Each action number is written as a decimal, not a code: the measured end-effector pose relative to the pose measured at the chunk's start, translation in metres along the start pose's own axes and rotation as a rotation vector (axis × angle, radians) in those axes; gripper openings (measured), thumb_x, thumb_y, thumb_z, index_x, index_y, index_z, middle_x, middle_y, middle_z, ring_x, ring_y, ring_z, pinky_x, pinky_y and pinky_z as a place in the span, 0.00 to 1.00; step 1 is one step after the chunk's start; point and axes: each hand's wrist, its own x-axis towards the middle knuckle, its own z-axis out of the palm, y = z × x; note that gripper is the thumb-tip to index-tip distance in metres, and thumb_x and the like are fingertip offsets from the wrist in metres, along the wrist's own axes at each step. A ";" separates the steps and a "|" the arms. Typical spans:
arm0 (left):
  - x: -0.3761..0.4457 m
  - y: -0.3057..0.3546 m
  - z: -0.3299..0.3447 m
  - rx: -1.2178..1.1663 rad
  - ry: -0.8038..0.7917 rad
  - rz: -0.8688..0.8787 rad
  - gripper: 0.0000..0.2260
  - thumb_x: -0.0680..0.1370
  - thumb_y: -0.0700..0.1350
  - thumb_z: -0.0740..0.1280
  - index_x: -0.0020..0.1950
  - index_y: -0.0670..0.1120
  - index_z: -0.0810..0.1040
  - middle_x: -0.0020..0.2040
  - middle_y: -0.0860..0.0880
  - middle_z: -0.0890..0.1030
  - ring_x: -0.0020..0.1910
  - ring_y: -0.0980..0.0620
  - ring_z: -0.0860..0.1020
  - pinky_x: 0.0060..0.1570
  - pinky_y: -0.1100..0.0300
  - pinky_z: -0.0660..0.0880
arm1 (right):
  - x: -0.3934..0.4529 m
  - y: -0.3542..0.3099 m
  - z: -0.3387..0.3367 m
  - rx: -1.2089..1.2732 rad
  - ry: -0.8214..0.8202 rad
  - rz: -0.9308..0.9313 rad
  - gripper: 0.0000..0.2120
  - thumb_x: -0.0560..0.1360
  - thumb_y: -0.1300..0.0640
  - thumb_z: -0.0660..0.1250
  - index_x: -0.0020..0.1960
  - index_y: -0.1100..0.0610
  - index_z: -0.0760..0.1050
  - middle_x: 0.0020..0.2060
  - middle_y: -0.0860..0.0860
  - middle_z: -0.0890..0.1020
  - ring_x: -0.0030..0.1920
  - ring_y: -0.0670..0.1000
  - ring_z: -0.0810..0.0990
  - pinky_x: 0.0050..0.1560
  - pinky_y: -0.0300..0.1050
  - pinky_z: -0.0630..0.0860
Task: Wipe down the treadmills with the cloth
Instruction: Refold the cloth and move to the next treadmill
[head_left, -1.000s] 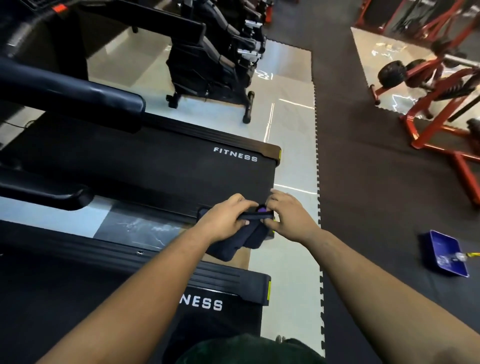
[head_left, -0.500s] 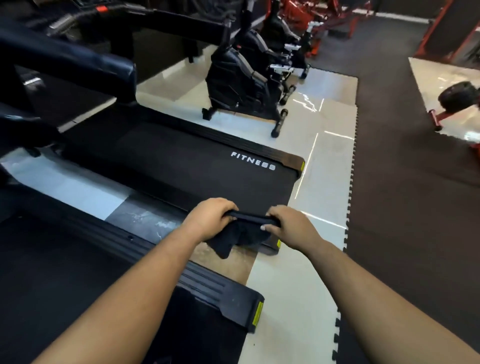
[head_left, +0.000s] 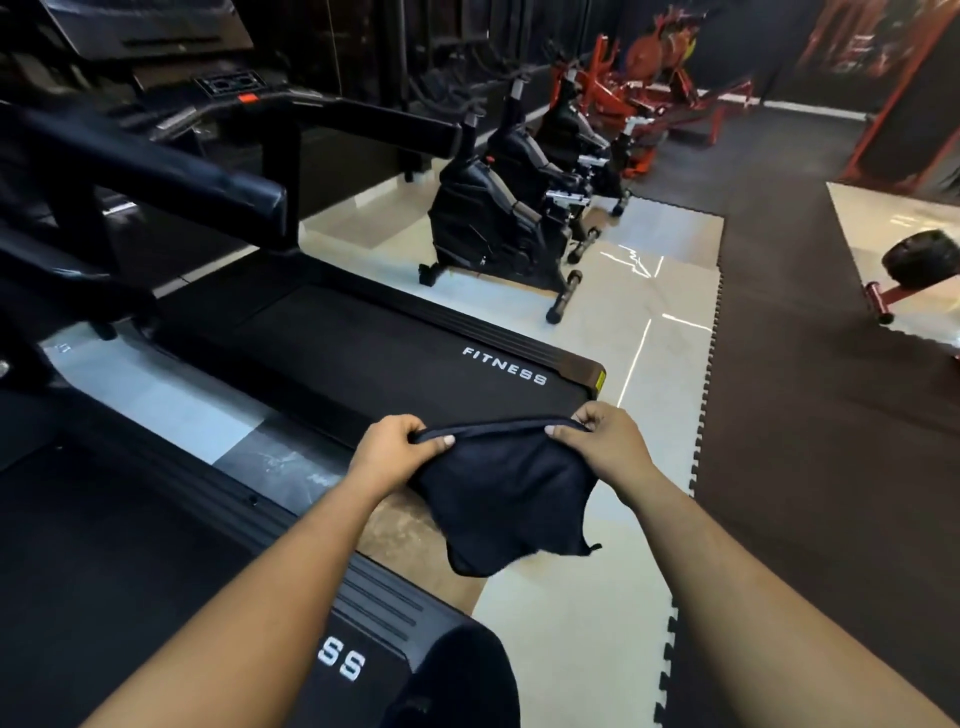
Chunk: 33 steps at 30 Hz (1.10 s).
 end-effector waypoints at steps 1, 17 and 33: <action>0.002 0.002 0.005 -0.095 0.028 -0.032 0.23 0.71 0.60 0.77 0.34 0.42 0.74 0.28 0.53 0.73 0.29 0.53 0.70 0.31 0.55 0.65 | 0.003 -0.001 0.004 0.062 -0.010 0.024 0.18 0.67 0.50 0.81 0.35 0.53 0.72 0.30 0.46 0.76 0.32 0.47 0.73 0.37 0.45 0.69; 0.070 0.041 0.056 -0.288 0.083 0.020 0.08 0.77 0.48 0.71 0.56 0.54 0.85 0.44 0.57 0.87 0.44 0.62 0.83 0.46 0.57 0.78 | 0.091 -0.045 0.092 0.364 -0.256 0.099 0.08 0.79 0.57 0.72 0.46 0.61 0.84 0.37 0.54 0.85 0.38 0.48 0.83 0.38 0.46 0.84; 0.148 0.118 0.052 -0.091 0.381 -0.113 0.18 0.76 0.44 0.64 0.64 0.54 0.82 0.59 0.58 0.84 0.60 0.60 0.80 0.65 0.54 0.75 | 0.284 -0.034 0.038 -0.192 -0.559 -0.777 0.32 0.77 0.45 0.72 0.77 0.39 0.64 0.73 0.46 0.67 0.73 0.48 0.66 0.73 0.51 0.67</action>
